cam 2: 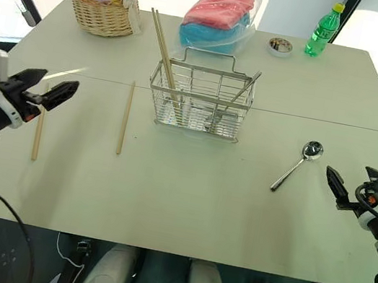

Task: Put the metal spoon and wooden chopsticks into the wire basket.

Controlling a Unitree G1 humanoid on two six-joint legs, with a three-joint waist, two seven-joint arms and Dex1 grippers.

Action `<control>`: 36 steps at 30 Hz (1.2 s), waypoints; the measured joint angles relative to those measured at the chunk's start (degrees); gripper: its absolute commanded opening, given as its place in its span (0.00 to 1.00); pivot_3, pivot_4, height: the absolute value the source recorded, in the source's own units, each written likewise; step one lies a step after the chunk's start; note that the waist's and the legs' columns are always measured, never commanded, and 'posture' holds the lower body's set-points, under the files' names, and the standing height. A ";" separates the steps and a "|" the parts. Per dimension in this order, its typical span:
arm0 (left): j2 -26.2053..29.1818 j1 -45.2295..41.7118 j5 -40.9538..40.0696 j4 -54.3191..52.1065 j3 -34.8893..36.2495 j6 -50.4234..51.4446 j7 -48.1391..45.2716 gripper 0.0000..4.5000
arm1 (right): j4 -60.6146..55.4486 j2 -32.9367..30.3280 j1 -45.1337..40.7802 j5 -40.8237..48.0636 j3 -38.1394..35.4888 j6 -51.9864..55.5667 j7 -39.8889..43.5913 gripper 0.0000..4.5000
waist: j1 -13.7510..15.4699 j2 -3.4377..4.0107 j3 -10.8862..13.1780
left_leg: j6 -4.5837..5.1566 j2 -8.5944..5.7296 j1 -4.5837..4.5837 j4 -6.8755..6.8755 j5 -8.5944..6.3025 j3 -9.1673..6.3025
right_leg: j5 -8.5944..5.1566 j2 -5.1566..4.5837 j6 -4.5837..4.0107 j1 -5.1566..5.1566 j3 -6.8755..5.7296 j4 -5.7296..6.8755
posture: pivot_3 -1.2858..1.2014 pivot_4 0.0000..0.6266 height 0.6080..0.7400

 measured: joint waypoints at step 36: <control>1.65 -15.41 -8.13 -1.08 -17.67 4.32 -9.97 1.00 | -6.22 12.06 -33.86 -6.69 7.19 60.68 -27.66 1.00 | -0.15 0.01 0.00 | -0.10 -0.14 -0.82 -0.47 0.09 0.05 | 0.03 -0.06 -0.05 -1.14 0.00 0.09 | 0.52 0.24 1.00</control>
